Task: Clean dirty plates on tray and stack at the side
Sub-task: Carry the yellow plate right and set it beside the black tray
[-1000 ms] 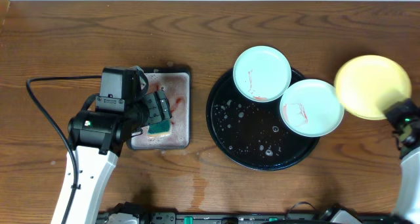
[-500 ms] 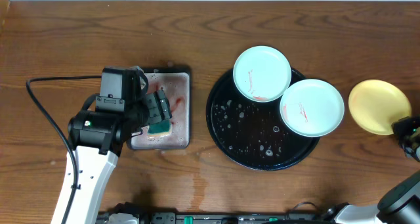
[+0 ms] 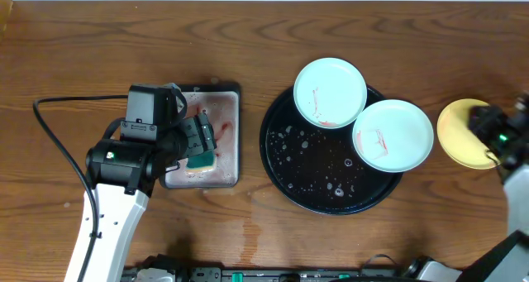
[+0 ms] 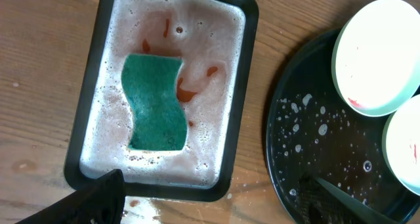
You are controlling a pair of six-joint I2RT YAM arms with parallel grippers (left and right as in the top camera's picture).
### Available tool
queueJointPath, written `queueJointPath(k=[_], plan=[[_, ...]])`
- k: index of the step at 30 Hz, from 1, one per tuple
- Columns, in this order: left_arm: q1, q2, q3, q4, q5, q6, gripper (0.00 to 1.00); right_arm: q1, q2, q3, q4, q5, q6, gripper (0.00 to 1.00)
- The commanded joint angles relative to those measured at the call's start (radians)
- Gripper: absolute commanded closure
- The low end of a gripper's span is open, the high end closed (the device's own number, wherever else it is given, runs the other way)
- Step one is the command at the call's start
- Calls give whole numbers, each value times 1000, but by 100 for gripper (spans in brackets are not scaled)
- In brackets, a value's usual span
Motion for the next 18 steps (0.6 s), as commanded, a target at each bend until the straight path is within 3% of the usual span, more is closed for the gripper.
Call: queueJointPath(k=[1,4,7,9,11,13,14,18], plan=[[3,1,-2,-3,2,10,16,163,19,4,-36,194,-137,42],[3,1,-2,-3,2,10,16,272,78,4,-48,402,-161,39],[3,1,-2,-3,2,10,16,334,158,4,-33,442,-196,38],[3,1,-2,-3,2,10,16,348,196,4,-30,476,-205,44],[3,1,-2,-2,2,10,16,350,213,4,-44,532,-204,57],[3,1,-2,-3,2,10,16,350,209,5,-48,535,-196,82],[3,1,-2,-2,2,10,16,350,198,5,-53,529,-193,99],[3,1,-2,-2,2,10,16,350,117,6,-113,513,-161,99]])
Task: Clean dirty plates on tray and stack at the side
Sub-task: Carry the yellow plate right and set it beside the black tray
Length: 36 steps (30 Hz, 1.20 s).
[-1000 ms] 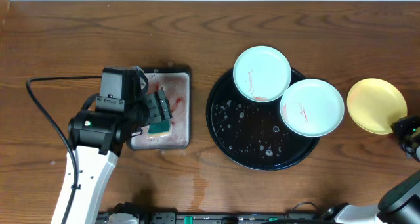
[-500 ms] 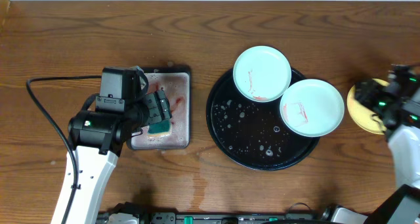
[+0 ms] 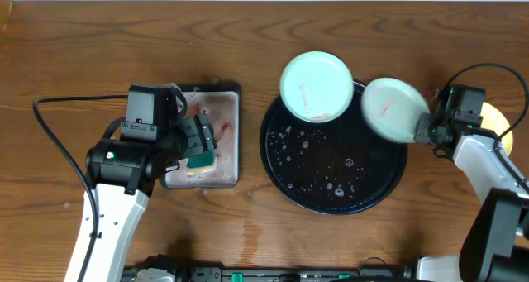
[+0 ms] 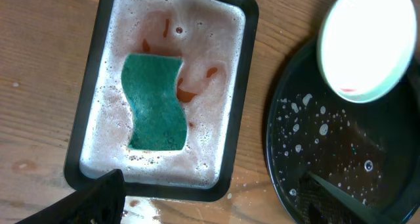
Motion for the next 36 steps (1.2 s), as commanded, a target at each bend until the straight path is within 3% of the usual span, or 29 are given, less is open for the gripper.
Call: queueJointPath(k=[1,8,13,14,16,18,24,32,36], plan=[[3,1,-2,-2,2,10,16,2,-111,5,-65,12,43,99],[3,1,-2,-2,2,10,16,5,-301,4,-219,-97,106,99],[3,1,-2,-2,2,10,16,16,-329,3,-263,-101,106,99],[3,1,-2,-2,2,10,16,13,-317,3,-250,-100,106,94],[3,1,-2,-2,2,10,16,0,-280,3,-220,-114,154,57],[3,1,-2,-2,2,10,16,-28,-221,3,-187,-182,217,46],[3,1,-2,-2,2,10,16,-128,-29,5,-23,-455,421,40],[3,1,-2,-2,2,10,16,-146,89,5,114,-459,545,39],[3,1,-2,-2,2,10,16,-146,116,5,135,-391,619,46]])
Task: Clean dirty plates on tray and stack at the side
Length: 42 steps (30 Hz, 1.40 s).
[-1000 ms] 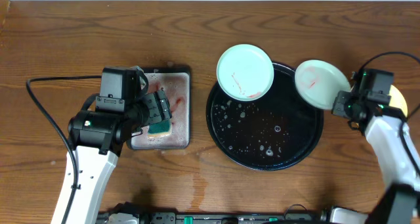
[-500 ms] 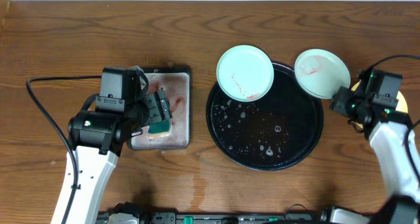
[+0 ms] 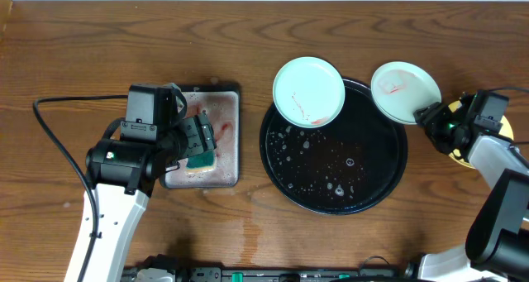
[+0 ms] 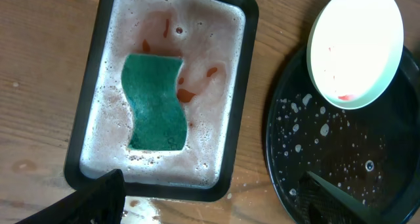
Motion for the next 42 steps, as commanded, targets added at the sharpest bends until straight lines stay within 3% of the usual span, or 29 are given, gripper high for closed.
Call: queueJointPath(k=[1,4,8,11,14,21,27,32,37,42], plan=[[3,1,-2,-2,2,10,16,0,26,5,6,55,96,49],[3,1,-2,-2,2,10,16,3,48,5,1,82,95,52],[3,1,-2,-2,2,10,16,2,71,5,0,80,95,86],[3,1,-2,-3,2,10,16,-1,52,5,-8,56,94,99],[3,1,-2,-3,2,10,16,-2,0,5,-36,35,86,99],[3,1,-2,-3,2,10,16,4,-232,5,-156,34,-79,99],[3,1,-2,-2,2,10,16,140,-428,4,-355,-11,-367,99],[3,1,-2,-2,2,10,16,330,-414,-9,-494,92,-455,99],[3,1,-2,-3,2,10,16,483,-348,-46,-459,338,-426,99],[3,1,-2,-3,2,10,16,550,-266,-47,-440,360,-415,99]])
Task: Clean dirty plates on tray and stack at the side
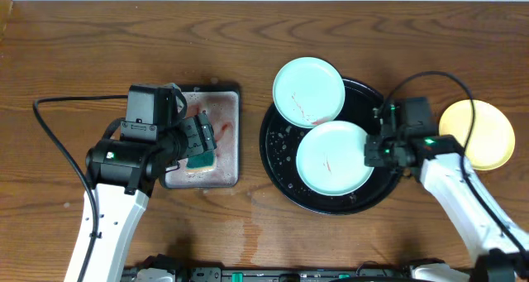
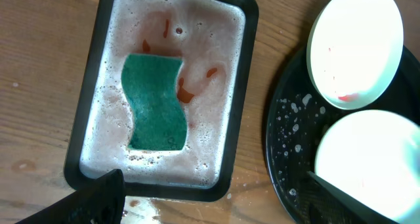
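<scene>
A round black tray [image 1: 281,162] speckled with water holds two pale plates with red smears. One plate [image 1: 308,92] rests on the tray's far-left rim, also seen in the left wrist view [image 2: 354,46]. The other plate [image 1: 333,158] is over the tray's middle, with my right gripper [image 1: 372,152] shut on its right rim. My left gripper [image 2: 210,207] hangs open above the near end of a black rectangular soapy tray [image 2: 239,92]. A green sponge [image 2: 156,102] lies in the foam there.
A yellow plate [image 1: 481,133] lies on the table to the right of the round tray. Red bits float in the foam. A puddle of water [image 2: 147,207] sits on the wood just in front of the soapy tray.
My right gripper has moved with the smeared plate from beyond the tray's far-right rim to over the tray's middle. The left arm and the sponge have not moved.
Both dirty plates first lay on the far side of the round tray, with my right gripper out by the yellow plate. Then the right gripper was at the right-hand plate and the other had shifted left. It later held that plate off the far-right rim, now over the middle.
</scene>
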You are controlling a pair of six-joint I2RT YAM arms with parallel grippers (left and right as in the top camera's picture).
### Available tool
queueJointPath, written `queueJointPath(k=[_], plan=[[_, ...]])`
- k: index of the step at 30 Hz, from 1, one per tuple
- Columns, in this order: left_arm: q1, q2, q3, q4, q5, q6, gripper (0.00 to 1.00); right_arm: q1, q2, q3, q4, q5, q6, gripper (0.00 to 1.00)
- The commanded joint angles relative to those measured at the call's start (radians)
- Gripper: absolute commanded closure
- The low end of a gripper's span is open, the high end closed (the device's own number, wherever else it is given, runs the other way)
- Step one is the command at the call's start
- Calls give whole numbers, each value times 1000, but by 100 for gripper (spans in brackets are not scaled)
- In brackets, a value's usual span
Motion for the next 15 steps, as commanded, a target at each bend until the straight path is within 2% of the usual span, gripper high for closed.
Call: queueJointPath(k=[1,4,8,13,15], plan=[[3,1,-2,-3,2,10,16,35,45,-8,0,72,-11,99],[3,1,-2,-3,2,10,16,48,77,-8,-11,70,-57,98],[3,1,-2,-3,11,0,16,48,48,16,-26,69,-64,78],[3,11,-2,1,20,23,16,48,-69,86,-103,58,-63,61],[3,33,-5,-2,9,32,16,48,-125,107,-129,7,-74,57]])
